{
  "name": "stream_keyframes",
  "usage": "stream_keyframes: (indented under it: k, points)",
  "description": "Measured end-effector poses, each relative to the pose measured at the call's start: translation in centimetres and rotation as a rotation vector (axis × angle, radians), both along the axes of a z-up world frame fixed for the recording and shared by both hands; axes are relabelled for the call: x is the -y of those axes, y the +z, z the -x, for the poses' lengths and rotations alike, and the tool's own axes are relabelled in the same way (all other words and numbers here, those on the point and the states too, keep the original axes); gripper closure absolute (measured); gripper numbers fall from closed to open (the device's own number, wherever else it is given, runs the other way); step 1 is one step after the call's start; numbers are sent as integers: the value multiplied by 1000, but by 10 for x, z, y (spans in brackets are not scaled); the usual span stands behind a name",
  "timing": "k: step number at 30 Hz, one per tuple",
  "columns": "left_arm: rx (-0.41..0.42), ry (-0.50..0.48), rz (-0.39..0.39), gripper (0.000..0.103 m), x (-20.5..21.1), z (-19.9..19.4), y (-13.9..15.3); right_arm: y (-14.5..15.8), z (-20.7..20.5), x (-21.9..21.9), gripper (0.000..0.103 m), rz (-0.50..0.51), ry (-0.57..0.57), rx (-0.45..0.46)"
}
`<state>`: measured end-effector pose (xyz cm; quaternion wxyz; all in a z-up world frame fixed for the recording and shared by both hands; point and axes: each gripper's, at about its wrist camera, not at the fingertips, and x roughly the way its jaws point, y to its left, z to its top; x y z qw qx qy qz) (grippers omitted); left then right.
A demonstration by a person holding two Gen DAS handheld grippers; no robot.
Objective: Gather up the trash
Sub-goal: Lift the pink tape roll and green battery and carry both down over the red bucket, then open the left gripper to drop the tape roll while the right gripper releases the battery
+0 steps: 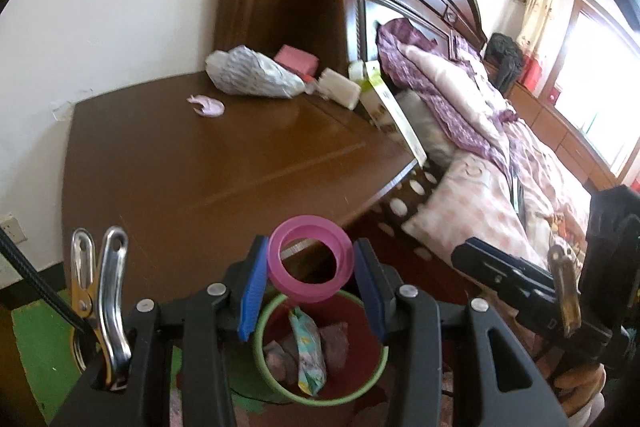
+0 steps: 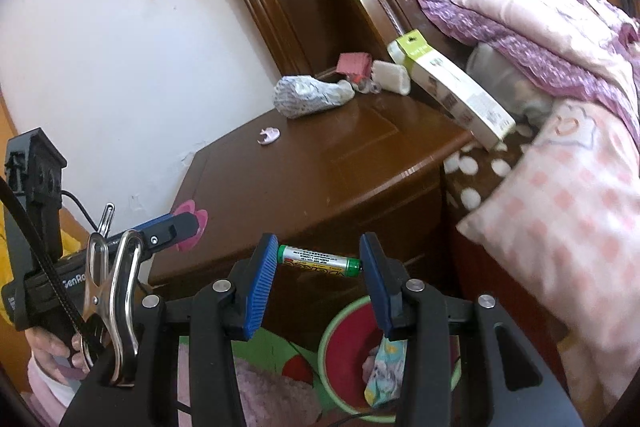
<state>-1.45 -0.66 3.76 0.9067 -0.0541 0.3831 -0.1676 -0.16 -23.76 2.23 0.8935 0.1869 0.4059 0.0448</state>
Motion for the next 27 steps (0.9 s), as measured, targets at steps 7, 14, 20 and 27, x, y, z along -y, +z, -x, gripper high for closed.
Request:
stream_keyframes:
  k: [7,14,20,27]
  points:
    - [-54,-58,18,59,17,17,-37,-25,26,3,60,43,-1,-33]
    - [-114,-110,21,59,33,21,-85,-70,42,7,60,66,-22,-98]
    - [-125,-186,-51,59,52,24,-129,-109,48,5,60,86,-10,-148]
    - [-192,-206,-59,59,58,20,-179,-151,49,5,60,88,2,-215]
